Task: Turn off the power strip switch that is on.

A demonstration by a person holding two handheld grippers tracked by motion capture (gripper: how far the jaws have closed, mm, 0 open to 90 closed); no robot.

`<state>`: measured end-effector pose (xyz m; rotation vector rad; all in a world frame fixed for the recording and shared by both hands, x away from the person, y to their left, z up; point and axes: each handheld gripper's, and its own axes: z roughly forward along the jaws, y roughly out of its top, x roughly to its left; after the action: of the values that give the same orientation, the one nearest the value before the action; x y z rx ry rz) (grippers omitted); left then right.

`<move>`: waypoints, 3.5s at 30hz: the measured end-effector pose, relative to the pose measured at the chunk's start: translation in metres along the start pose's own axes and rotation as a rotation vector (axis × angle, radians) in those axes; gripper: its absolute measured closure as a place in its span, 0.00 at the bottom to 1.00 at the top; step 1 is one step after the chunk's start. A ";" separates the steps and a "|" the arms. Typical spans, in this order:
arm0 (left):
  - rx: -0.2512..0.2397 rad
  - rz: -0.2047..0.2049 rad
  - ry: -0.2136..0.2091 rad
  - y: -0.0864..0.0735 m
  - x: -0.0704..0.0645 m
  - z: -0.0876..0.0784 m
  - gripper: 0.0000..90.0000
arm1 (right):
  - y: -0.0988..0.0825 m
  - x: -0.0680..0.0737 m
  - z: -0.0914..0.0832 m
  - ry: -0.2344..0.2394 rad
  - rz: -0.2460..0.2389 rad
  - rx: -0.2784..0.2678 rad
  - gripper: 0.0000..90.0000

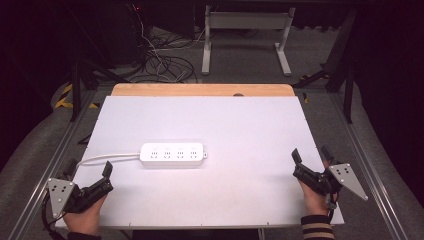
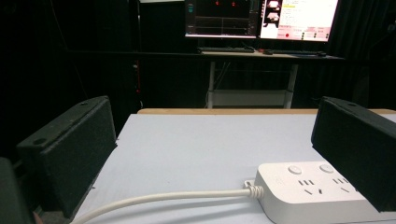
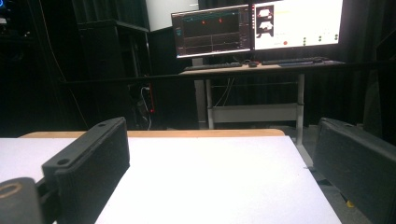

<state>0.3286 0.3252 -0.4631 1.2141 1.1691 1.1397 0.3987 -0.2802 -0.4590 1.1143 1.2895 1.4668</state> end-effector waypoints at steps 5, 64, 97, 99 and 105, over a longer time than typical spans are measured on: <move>0.000 -0.002 0.003 0.000 0.000 0.000 0.01 | 0.000 0.002 0.000 0.007 -0.007 0.001 0.05; 0.802 0.200 -0.232 0.048 -0.099 0.156 1.00 | 0.003 0.000 0.000 0.036 -0.001 0.022 0.08; 0.873 0.187 -0.210 0.007 -0.098 0.163 1.00 | 0.003 0.009 0.000 0.073 -0.012 0.033 0.08; 0.870 0.190 -0.211 0.007 -0.098 0.163 1.00 | 0.003 0.009 -0.001 0.070 -0.005 0.034 0.08; 0.843 0.134 -0.235 0.004 -0.091 0.160 1.00 | 0.004 0.009 -0.002 0.071 -0.007 0.028 0.08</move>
<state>0.4820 0.2234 -0.4553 2.0225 1.4477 0.5525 0.3944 -0.2726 -0.4543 1.0829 1.3652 1.4994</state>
